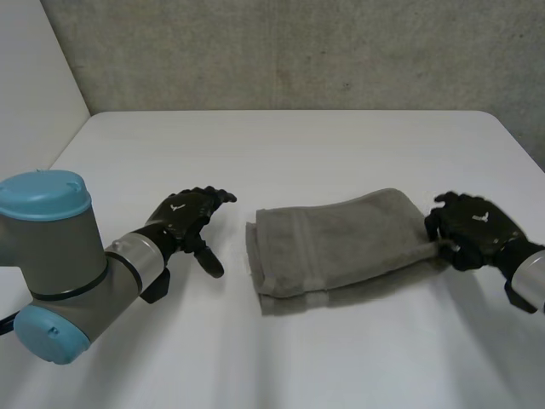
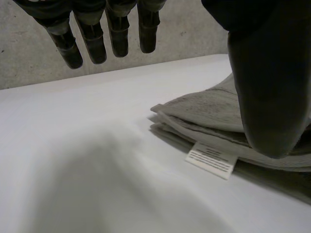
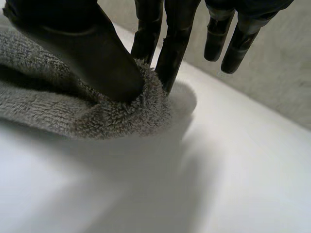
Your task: Fold the towel.
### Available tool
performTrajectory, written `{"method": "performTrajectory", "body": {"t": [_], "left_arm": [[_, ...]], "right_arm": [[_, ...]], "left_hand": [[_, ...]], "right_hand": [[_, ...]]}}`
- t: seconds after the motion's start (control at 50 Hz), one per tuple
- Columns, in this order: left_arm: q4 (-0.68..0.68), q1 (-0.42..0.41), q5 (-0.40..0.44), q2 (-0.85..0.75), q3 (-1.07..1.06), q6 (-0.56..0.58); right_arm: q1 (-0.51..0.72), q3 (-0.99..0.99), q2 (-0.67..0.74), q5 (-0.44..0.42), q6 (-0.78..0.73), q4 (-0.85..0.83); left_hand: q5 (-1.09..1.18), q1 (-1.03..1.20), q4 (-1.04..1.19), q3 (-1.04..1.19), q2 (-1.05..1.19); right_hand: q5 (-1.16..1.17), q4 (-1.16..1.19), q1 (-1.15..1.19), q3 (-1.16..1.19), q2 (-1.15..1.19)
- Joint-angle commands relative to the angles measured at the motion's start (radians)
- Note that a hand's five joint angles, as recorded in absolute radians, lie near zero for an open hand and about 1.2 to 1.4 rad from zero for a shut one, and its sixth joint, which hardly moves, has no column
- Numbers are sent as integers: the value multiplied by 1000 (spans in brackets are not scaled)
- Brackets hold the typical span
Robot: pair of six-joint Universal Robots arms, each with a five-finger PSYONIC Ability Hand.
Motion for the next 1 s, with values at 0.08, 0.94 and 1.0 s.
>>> {"method": "performTrajectory", "body": {"t": [0.08,0.94,1.0], "left_arm": [[0,-1,-1,3,0,0],[-8,-85,8,-2,116,-165],[-11,-101,6,-44,149,-228]], "right_arm": [[241,-114,-74,-30,67,10],[494,-272,72,171,340,52],[445,-292,75,159,430,59]], "left_hand": [[-54,-110,-50,-43,-61],[-54,-110,-50,-43,-61],[-54,-110,-50,-43,-61]], "right_hand": [[72,-60,112,-7,148],[-1150,-60,-1110,-7,-1073],[-1150,-60,-1110,-7,-1073]]}}
